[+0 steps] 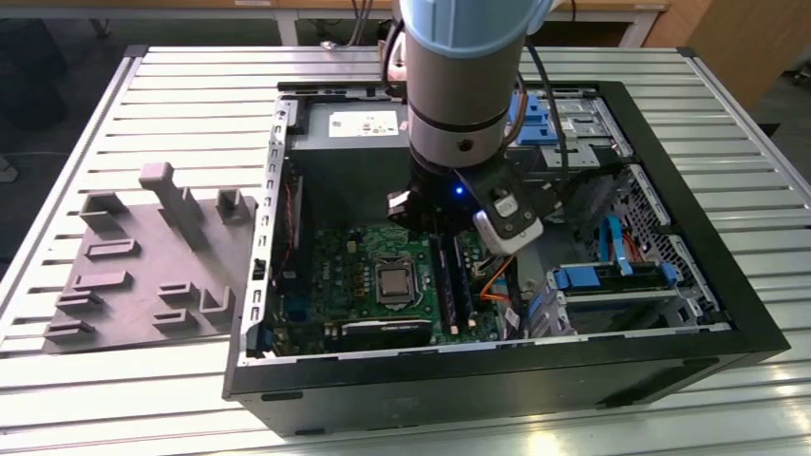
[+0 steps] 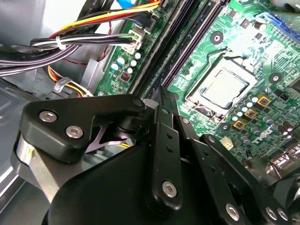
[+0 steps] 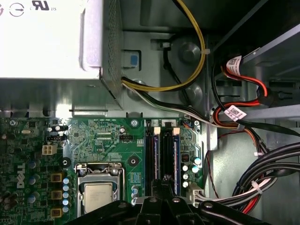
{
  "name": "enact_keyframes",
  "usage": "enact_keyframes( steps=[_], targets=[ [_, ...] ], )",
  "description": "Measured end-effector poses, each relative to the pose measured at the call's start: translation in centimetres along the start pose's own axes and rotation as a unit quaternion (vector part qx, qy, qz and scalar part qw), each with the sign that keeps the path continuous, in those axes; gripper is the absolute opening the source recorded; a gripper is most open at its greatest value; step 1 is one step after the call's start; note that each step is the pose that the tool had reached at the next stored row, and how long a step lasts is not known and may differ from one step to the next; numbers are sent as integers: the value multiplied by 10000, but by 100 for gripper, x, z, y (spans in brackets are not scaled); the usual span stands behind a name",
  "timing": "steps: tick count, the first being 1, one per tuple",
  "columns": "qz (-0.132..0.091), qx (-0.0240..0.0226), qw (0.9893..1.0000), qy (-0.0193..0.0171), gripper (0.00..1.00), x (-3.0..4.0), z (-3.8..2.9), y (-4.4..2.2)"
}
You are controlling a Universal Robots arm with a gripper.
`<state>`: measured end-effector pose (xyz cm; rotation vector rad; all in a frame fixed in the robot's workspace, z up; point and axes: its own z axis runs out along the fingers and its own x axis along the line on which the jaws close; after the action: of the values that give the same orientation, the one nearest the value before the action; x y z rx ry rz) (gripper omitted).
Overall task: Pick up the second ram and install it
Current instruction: 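Press down the second ram until it locks into place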
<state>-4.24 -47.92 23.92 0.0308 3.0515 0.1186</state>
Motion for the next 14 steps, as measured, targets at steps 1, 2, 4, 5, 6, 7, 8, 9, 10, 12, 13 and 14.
enact_keyframes(
  steps=[1,2,4,5,6,7,8,9,10,12,13,14],
  targets=[
    [0,0,10000,0,11,0,0,-4],
    [0,0,10000,0,11,0,0,-8],
    [0,0,10000,0,11,0,-1,-16],
    [0,0,10000,0,11,0,-1,-20],
    [0,0,10000,0,11,0,-1,-23],
    [0,-1,10000,0,11,0,-2,-27],
    [0,-1,10000,0,11,-1,-2,-31],
    [0,0,10000,0,11,-1,-2,-34],
    [0,0,10000,0,11,-1,-3,-38],
    [0,-1,10000,0,11,-1,-3,-45],
    [0,0,10000,0,11,-1,-4,-49],
    [0,-1,10000,0,11,-1,-4,-53]
  ],
)
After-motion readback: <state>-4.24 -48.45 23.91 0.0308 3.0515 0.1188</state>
